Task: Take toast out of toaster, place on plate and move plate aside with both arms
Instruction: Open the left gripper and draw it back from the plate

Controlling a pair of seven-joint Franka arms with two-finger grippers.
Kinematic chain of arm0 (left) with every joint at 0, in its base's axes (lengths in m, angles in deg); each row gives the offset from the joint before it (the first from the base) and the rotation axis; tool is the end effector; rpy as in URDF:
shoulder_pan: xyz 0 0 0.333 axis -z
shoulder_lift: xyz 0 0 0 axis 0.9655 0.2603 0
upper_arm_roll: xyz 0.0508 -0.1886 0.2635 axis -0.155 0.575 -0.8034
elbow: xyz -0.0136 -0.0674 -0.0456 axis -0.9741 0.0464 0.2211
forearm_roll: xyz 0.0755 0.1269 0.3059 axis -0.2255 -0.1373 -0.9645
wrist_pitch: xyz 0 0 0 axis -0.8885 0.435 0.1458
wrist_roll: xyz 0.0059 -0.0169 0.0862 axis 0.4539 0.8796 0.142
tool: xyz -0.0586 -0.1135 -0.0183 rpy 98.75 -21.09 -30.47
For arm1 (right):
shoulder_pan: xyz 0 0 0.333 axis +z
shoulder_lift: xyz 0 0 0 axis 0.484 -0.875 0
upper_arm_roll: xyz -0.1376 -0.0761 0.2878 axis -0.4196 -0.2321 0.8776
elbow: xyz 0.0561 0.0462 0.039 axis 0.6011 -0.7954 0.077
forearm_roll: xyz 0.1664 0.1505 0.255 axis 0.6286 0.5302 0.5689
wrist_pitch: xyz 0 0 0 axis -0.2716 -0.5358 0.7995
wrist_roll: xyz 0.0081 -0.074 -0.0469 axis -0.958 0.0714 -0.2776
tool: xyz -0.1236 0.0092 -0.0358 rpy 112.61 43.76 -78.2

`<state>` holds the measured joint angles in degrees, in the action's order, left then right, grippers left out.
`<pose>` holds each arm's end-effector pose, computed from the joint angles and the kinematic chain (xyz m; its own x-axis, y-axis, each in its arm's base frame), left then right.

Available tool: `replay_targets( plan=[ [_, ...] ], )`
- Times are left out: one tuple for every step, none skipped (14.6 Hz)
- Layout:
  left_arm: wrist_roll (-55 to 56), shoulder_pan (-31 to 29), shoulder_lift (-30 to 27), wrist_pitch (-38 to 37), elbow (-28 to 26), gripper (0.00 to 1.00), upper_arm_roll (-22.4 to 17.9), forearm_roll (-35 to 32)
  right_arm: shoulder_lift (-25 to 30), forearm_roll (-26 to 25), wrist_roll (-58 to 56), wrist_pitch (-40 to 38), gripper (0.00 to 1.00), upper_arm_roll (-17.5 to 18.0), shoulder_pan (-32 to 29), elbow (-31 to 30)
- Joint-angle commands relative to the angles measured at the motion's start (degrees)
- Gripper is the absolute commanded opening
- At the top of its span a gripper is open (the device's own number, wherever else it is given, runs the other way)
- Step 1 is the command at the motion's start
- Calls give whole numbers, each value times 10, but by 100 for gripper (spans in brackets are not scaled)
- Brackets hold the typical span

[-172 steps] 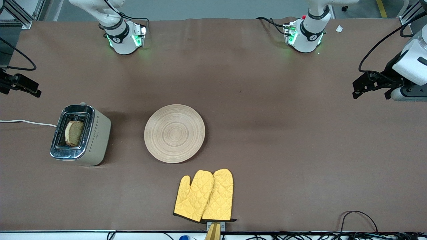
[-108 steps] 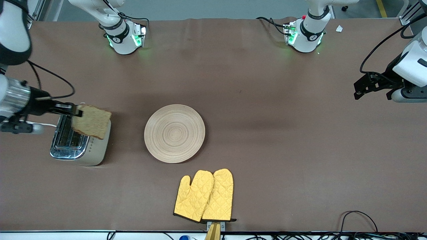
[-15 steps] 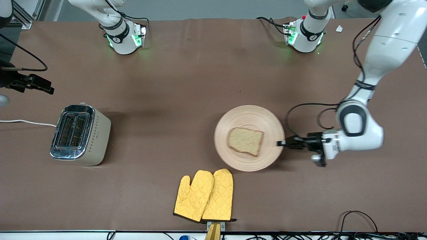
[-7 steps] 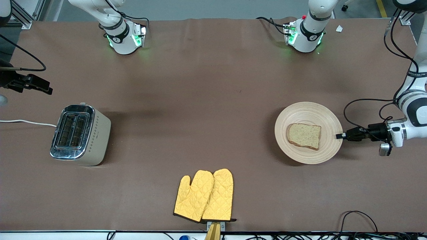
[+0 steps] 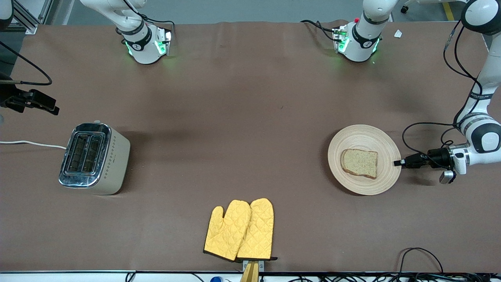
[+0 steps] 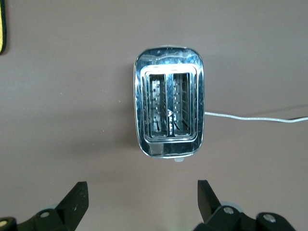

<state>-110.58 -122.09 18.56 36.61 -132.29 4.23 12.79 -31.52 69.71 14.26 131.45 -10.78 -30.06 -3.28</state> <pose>0.5725 0.1961 0.1545 0.9965 -0.0057 0.0835 -0.0774 -0.4440 0.8927 0.5106 -0.0262 0.6087 0.9962 -0.0799 -0.0340 -0.0790 -0.9965 0.0260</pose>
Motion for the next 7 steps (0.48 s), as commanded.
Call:
replay_targets(
  plan=[
    [18, 2, -15, -22, 28, 100, 3, -18, -1, 0, 6, 12, 100, 4, -2, 6],
    [38, 3, -18, -41, 48, 100, 3, -35, -1, 0, 6, 12, 100, 4, -2, 5],
    [71, 5, -18, -70, 72, 100, 5, -62, -1, 0, 6, 12, 100, 5, -1, 5],
    [108, 6, -21, -98, 109, 100, 10, -89, -1, 0, 6, 11, 100, 5, -1, 5],
    [127, 7, -26, -119, 133, 100, 22, -107, -1, 0, 6, 9, 100, 5, -1, 5],
    [133, 8, -40, -124, 150, 100, 32, -135, -1, 0, 6, 8, 100, 5, -1, 5],
    [133, 18, -60, -124, 160, 100, 46, -168, -1, 0, 6, 9, 100, 5, -2, 5]
  ],
)
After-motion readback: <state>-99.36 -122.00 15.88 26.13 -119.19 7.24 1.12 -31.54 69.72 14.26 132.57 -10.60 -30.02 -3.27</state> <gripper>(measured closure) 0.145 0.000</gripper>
